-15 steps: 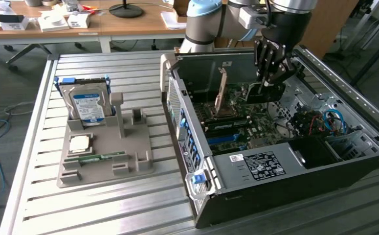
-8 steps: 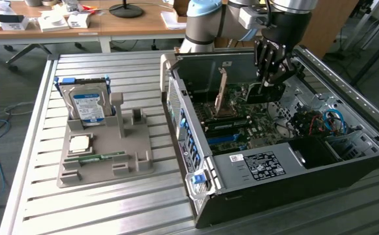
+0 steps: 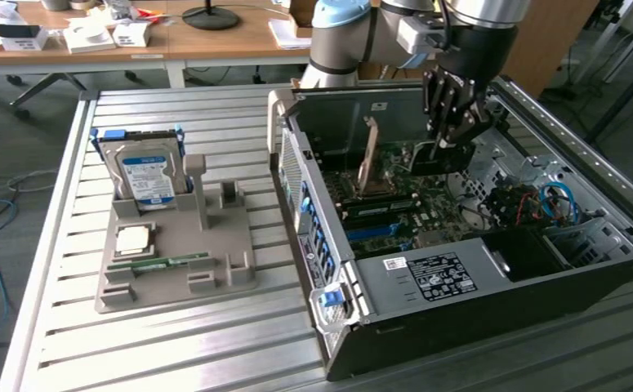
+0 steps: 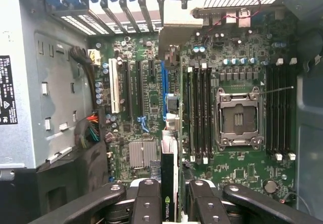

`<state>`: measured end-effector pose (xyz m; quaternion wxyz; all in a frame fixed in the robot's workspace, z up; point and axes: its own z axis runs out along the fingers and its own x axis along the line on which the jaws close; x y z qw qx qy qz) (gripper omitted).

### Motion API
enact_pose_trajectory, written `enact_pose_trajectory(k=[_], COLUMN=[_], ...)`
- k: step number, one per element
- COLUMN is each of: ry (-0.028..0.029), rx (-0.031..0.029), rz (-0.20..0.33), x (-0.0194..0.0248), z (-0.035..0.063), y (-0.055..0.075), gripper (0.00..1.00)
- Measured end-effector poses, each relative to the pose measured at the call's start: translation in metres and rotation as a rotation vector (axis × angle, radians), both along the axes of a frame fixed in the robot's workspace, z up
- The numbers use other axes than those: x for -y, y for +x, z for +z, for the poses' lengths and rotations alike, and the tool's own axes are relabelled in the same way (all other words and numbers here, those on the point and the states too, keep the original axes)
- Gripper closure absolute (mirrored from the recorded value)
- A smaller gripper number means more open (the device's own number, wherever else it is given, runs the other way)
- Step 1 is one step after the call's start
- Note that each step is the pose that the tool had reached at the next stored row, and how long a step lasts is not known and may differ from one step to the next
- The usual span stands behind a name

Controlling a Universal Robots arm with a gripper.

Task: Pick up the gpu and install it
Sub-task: 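Insert the gpu into the slot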

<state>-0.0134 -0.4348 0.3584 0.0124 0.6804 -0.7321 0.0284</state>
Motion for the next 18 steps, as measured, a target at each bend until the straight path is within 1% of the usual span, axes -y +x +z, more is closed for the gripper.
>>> enact_pose_trajectory(k=[4, 12, 18], ry=[0.0, 0.0, 0.0], rx=[0.0, 0.0, 0.0], rz=[0.0, 0.0, 0.0], x=[0.0, 0.0, 0.0], z=[-0.0039, -0.0046, -0.0076], y=[0.0, 0.0, 0.0], gripper=[0.74, 0.74, 0.74])
